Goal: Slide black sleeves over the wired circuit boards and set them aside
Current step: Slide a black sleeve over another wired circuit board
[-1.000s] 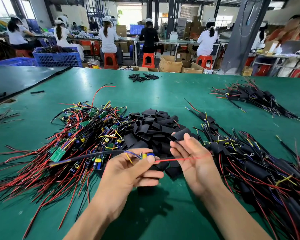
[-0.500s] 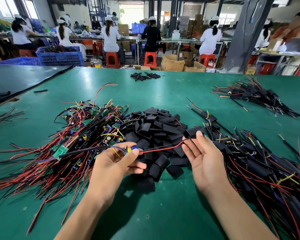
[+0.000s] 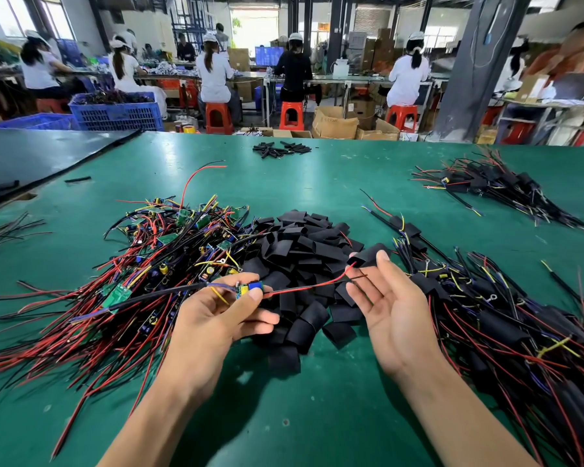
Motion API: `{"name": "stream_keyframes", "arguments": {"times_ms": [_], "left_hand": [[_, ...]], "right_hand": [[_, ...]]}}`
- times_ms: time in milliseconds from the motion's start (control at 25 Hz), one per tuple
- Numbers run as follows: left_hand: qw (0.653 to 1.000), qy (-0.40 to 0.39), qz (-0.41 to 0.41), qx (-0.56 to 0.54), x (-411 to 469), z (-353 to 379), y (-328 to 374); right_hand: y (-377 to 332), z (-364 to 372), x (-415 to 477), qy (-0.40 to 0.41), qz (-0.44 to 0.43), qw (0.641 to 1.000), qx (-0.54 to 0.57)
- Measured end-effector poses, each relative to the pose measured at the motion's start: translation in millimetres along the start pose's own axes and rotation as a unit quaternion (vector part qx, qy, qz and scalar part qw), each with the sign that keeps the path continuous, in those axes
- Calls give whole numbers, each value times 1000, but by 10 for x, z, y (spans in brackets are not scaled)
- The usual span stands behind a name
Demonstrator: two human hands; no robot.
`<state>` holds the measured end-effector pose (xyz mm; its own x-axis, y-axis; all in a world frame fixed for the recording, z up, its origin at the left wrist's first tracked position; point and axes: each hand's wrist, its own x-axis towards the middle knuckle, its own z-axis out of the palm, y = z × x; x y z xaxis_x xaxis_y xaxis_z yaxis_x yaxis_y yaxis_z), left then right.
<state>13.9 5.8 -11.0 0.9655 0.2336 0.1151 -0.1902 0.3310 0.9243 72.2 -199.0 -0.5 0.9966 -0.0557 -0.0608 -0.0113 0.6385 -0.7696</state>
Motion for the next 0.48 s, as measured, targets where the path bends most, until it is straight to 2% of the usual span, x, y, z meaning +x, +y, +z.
{"name": "stream_keyframes", "arguments": {"times_ms": [280, 480], "left_hand": [[1000, 18, 6, -14, 20, -21, -2], [1000, 23, 9, -13, 23, -24, 1]], "right_hand": [[-50, 52, -50, -29, 25, 999, -5], [-16, 48, -45, -47, 8, 999, -11]]}}
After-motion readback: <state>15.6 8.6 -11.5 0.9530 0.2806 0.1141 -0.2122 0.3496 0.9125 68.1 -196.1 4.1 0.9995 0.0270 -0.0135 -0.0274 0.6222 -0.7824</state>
